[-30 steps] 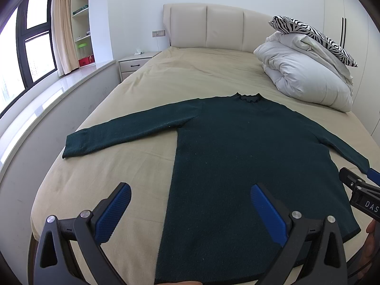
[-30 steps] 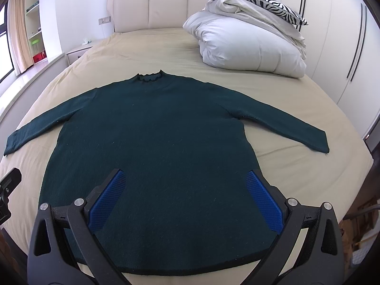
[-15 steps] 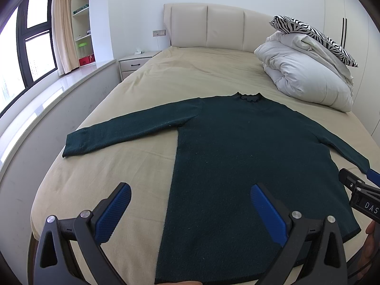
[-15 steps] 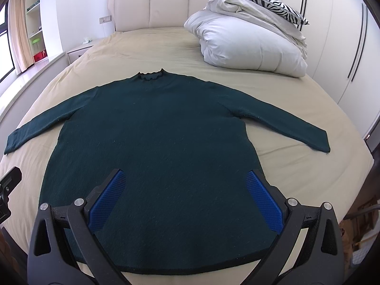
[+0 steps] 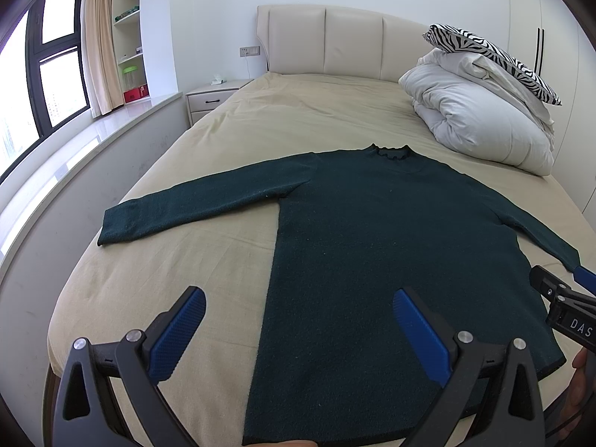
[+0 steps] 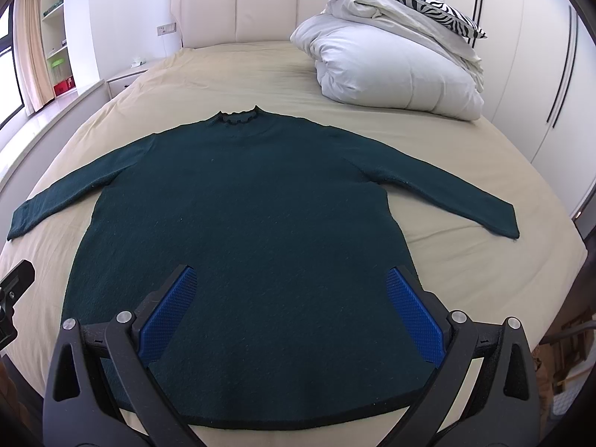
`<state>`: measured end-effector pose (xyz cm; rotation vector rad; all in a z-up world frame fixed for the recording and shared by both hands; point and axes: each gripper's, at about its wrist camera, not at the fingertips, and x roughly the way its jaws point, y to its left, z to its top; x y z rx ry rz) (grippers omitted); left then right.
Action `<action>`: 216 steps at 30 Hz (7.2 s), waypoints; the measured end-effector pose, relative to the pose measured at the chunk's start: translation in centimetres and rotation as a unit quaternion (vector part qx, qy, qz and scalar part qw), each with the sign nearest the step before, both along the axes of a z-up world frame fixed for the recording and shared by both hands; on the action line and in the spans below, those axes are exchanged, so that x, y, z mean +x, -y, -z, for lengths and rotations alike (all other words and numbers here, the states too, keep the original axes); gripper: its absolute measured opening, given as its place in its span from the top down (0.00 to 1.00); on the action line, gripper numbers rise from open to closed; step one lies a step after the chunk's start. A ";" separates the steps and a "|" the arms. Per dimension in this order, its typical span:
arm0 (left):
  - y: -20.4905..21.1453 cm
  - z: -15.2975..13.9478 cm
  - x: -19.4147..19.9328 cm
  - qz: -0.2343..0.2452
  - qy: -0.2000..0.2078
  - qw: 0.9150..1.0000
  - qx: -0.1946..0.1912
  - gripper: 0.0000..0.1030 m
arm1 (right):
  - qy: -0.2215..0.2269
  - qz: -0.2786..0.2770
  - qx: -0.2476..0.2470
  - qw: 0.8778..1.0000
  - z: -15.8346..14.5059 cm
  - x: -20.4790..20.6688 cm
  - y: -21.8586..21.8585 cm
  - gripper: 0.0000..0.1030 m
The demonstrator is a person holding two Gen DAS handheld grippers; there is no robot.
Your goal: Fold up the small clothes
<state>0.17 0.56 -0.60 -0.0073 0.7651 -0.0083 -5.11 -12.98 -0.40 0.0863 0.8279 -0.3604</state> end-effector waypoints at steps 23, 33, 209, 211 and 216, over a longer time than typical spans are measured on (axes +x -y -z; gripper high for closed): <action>0.1 -0.1 0.0 0.000 -0.001 1.000 -0.001 0.00 | -0.006 -0.005 0.001 1.000 0.3 0.1 -0.1 0.00; 0.3 1.4 -0.5 -0.005 -0.005 1.000 0.001 0.00 | -0.012 -0.006 0.004 1.000 0.5 0.4 0.2 0.00; 3.6 13.5 29.5 0.073 -0.075 0.963 -0.249 0.92 | 0.010 0.071 0.228 0.971 14.0 27.0 33.7 0.94; 3.9 12.9 29.1 0.071 -0.064 0.967 -0.238 0.92 | 0.016 0.074 0.213 0.974 13.7 26.7 33.6 0.94; 3.6 14.0 29.5 0.065 -0.071 0.964 -0.248 0.89 | 0.036 0.101 0.224 0.969 14.0 26.3 34.8 0.95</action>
